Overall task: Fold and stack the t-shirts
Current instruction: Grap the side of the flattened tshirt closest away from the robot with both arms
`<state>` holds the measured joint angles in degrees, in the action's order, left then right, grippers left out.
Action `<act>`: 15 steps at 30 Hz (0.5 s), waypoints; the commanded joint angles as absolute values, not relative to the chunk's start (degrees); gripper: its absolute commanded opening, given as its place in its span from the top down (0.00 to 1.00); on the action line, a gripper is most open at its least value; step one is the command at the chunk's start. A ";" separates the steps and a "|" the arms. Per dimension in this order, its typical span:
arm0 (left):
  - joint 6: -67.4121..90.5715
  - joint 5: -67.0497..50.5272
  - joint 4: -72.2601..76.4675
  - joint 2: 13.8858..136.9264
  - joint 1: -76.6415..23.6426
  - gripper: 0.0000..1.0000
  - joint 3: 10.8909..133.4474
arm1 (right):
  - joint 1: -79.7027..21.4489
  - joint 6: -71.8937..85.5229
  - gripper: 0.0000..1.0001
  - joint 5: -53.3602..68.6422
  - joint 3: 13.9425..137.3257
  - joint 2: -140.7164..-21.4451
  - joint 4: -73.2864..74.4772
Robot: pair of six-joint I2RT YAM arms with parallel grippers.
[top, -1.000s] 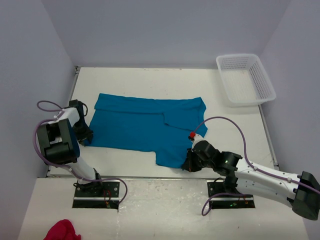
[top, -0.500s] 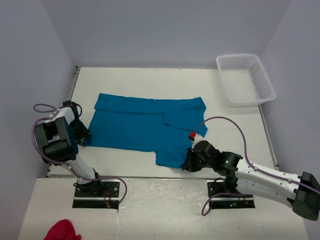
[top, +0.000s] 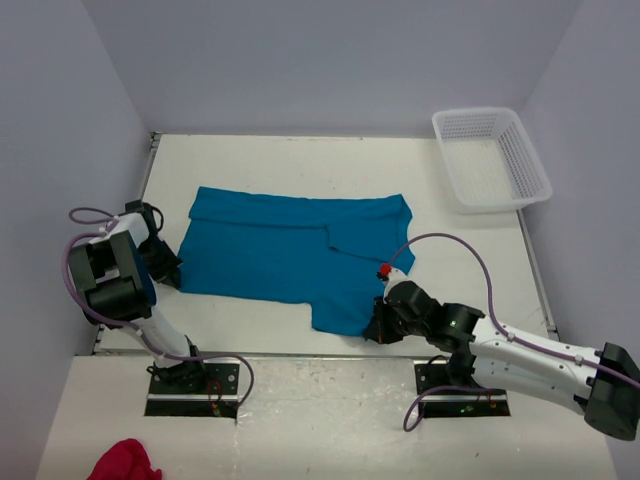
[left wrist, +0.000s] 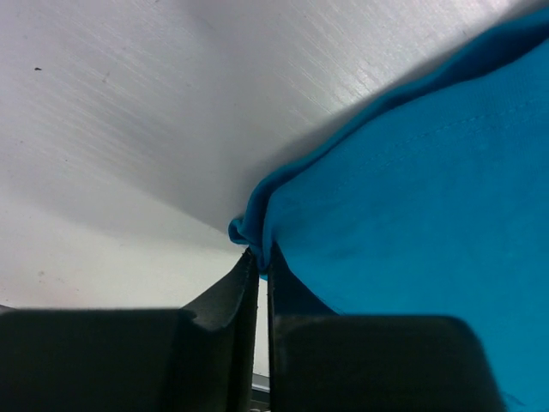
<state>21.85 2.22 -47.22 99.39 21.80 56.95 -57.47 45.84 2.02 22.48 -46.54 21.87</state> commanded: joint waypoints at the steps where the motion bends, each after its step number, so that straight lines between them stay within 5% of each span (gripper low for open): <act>1: 21.88 0.89 -34.19 104.34 22.15 0.99 51.77 | -57.74 46.67 1.00 0.09 23.64 -47.37 21.79; 15: 27.59 -2.02 -37.71 89.66 21.97 1.00 48.08 | -57.92 51.41 1.00 -8.51 30.22 -46.67 34.25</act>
